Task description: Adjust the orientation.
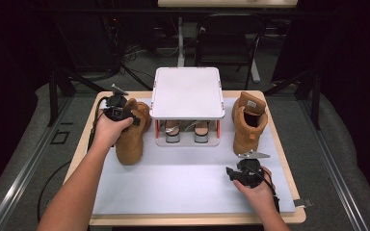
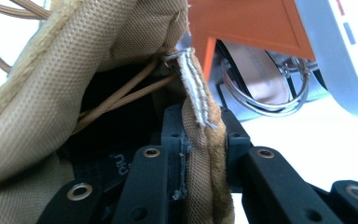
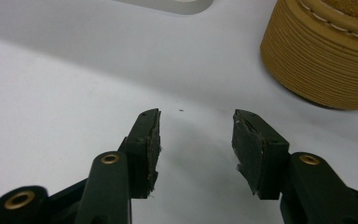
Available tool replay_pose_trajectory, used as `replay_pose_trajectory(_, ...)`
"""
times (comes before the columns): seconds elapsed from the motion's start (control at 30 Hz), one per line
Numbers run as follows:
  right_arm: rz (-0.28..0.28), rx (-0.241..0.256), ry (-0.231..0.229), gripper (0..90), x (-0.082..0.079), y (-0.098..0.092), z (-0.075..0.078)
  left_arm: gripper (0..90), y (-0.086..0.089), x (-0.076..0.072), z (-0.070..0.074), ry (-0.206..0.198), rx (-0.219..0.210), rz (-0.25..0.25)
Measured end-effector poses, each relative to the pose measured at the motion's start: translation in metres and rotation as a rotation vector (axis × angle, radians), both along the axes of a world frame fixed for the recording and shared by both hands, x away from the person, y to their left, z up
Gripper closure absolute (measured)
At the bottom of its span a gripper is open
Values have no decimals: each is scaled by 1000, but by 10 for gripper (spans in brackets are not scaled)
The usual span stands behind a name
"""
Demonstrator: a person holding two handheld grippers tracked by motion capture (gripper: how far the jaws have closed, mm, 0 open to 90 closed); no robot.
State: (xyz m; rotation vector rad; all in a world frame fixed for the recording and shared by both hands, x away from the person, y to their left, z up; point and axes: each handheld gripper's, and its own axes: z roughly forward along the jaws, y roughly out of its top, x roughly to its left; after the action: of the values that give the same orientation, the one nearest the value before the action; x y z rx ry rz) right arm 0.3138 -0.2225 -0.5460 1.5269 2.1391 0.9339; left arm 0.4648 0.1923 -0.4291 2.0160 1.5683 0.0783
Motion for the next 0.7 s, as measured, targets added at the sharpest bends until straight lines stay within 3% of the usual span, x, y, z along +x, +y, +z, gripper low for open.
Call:
replay_pose_trajectory(0.43, 1, -1, -2, 514, 0, -1, 1, 730, -11, 1, -7, 36, 23, -45)
replay_pose_trajectory(0.7, 1, 1, -5, 514, 0, -1, 1, 695, -13, 0, -7, 36, 30, -44)
